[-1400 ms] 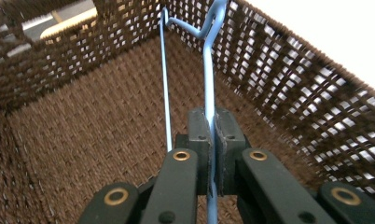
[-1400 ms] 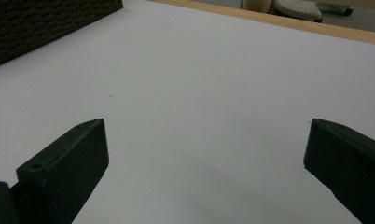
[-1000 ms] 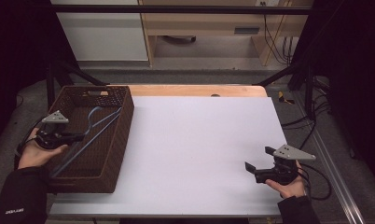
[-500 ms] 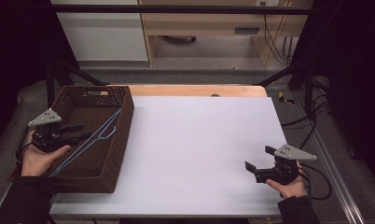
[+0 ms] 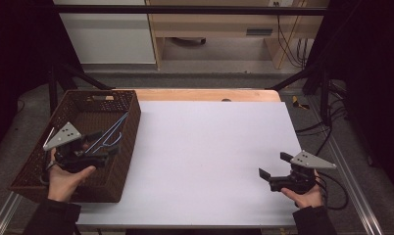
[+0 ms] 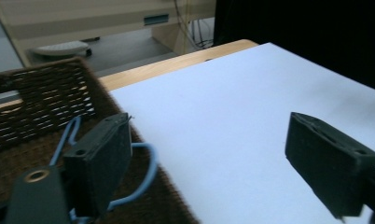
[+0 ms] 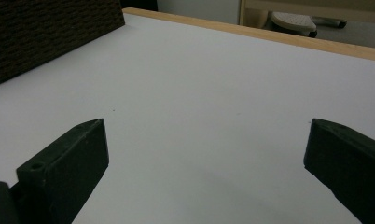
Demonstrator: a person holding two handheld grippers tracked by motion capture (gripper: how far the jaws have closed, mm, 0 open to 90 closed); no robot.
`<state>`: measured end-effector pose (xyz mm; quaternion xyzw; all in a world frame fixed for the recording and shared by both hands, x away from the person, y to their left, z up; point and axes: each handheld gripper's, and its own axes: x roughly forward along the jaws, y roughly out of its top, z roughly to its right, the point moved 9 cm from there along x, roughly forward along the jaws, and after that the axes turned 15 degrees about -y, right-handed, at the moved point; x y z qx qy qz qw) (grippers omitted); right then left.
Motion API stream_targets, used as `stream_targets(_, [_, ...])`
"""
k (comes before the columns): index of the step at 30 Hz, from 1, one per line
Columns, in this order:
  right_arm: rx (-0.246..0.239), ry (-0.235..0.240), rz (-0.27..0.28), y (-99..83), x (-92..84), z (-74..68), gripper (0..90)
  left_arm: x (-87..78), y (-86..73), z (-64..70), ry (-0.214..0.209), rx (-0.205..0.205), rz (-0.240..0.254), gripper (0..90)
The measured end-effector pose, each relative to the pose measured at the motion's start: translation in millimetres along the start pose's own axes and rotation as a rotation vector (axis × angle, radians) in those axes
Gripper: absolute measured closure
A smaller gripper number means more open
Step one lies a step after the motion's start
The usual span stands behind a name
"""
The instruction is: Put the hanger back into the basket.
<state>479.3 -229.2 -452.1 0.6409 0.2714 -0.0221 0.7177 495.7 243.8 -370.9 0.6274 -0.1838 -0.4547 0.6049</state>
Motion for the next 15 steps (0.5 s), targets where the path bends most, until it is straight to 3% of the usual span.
stream_targets(7, [-0.001, -0.001, 0.002, -0.4, -0.5, 0.2, 0.5, 25.8, -13.6, 33.0, -0.047, 0.013, -0.001, 6.5])
stream_targets(15, [0.001, -0.007, 0.009, -0.6, -1.6, 1.9, 0.4, 41.2, -26.4, 52.4, -0.078, 0.038, -0.007, 6.9])
